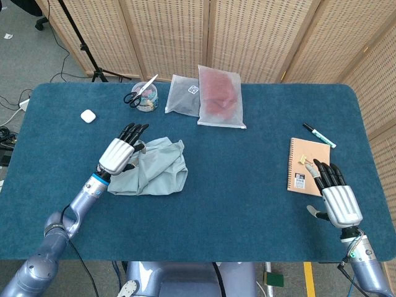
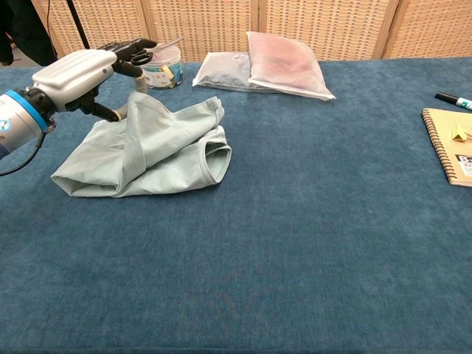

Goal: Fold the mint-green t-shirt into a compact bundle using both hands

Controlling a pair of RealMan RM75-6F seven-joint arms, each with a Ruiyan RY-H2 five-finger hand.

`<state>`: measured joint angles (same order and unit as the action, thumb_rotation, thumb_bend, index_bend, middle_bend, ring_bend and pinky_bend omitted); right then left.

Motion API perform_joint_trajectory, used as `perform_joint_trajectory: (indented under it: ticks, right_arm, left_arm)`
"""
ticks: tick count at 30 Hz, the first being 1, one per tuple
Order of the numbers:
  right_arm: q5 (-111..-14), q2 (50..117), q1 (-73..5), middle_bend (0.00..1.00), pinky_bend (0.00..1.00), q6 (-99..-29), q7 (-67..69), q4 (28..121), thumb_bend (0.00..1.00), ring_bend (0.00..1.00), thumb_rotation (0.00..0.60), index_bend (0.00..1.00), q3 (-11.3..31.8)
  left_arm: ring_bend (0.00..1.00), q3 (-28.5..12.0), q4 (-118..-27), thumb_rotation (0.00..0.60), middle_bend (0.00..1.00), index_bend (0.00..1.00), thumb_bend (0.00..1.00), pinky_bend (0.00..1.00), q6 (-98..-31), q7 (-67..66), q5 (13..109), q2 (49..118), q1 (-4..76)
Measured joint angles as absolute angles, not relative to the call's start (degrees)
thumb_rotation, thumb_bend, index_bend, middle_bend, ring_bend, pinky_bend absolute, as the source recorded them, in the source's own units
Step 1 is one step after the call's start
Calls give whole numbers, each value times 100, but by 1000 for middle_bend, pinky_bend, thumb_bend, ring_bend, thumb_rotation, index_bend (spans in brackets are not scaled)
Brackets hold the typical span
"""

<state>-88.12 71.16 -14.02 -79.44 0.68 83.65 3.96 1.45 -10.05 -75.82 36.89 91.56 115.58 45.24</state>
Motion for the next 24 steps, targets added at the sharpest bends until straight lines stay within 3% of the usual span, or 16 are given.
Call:
perform_joint_trajectory:
  ticks: [11,24]
  right_arm:
    - [-8814,7076,-1388,0,0,-7983,126,8389,131,0,600,0,412]
    - [-8846,7044,-1386,0,0,-7980,159,8417,131,0,600,0,392]
  left_arm:
    - [0,394,-1133,600,0,741,504,0,-8189,2670,9543,11546,4901]
    - [0,931,-1258,600,0,741,499,0,-8388,1413,10177,11624,5256]
